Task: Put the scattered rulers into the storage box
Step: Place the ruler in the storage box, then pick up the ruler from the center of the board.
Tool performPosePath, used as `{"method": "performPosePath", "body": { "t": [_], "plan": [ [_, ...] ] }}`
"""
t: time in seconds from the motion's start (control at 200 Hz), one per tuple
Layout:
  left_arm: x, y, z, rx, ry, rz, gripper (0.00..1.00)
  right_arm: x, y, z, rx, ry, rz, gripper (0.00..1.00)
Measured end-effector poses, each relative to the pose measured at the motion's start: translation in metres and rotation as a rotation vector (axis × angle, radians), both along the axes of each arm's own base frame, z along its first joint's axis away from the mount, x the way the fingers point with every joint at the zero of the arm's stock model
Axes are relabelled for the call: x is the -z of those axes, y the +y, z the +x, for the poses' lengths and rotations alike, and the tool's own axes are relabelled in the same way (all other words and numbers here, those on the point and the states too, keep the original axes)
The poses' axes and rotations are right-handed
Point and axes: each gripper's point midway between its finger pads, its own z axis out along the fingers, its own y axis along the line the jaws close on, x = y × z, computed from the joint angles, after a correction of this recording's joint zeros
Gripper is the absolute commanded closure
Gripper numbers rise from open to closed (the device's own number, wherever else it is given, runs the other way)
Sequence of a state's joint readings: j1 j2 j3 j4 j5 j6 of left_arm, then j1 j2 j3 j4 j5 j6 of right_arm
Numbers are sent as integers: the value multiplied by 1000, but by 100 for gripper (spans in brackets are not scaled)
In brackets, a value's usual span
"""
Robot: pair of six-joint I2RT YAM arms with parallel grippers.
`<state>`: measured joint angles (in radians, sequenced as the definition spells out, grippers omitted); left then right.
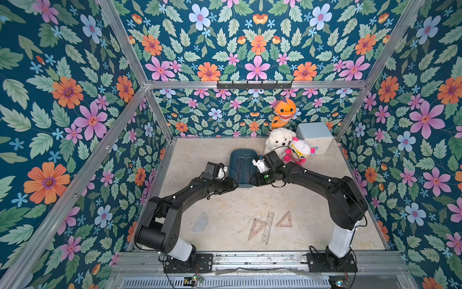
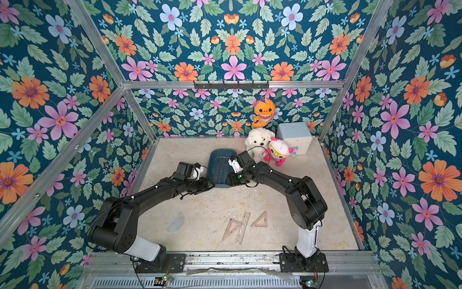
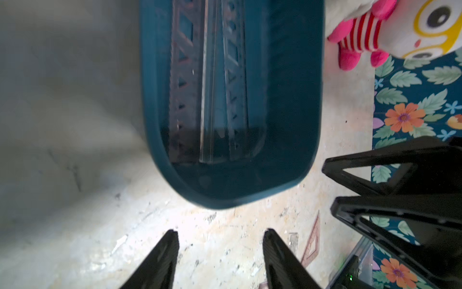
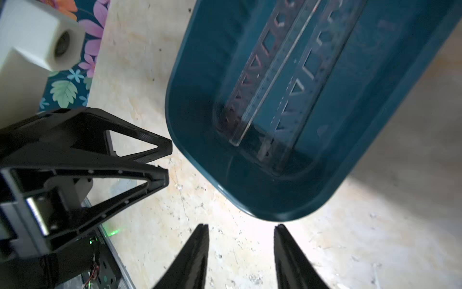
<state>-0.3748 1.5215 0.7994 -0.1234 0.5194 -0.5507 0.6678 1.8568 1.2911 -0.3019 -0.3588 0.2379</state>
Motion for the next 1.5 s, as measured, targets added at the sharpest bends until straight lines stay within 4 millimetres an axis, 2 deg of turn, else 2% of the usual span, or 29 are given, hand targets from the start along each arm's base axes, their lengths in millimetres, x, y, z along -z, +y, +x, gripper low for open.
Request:
{"method": "performPosePath", "body": {
  "t": [0.1, 0.17, 0.31, 0.505, 0.66, 0.805, 0.865, 0.97, 1.085, 1.22, 1.285, 1.405, 1.5],
  "plan": [
    [7, -1, -1, -16, 20, -9, 46, 13, -7, 8, 38, -20, -28, 63],
    [7, -3, 4, -23, 19, -18, 46, 16, -3, 12, 41, -30, -17, 64],
    [3, -10, 18, -30, 4, -36, 48, 15, 1, 26, 52, -63, 6, 64],
    [-4, -14, 31, -40, 1, -35, 47, 12, -7, 49, 95, -87, 16, 64],
    [-1, -16, 37, -42, 7, -29, 48, 12, -12, 63, 117, -95, 28, 64],
    [1, -17, 37, -32, 13, -20, 47, 3, -10, 60, 102, -107, 43, 65],
    [-1, -18, 33, -23, 13, -18, 47, -8, -13, 48, 96, -123, 51, 67],
    [-3, -23, 18, 7, 10, -16, 46, -23, -15, 9, 58, -149, 55, 69],
    [5, -32, -8, 56, 30, 2, 46, -23, -21, -50, 22, -150, 24, 71],
    [14, -41, -45, 122, 57, 24, 45, -10, -21, -129, -60, -124, -22, 72],
    [16, -40, -57, 137, 59, 30, 44, -5, -21, -160, -84, -114, -36, 73],
    [18, -36, -71, 141, 54, 42, 43, 10, -22, -201, -109, -87, -76, 77],
    [18, -35, -76, 147, 53, 45, 43, 26, -25, -219, -105, -64, -114, 80]
  ]
}}
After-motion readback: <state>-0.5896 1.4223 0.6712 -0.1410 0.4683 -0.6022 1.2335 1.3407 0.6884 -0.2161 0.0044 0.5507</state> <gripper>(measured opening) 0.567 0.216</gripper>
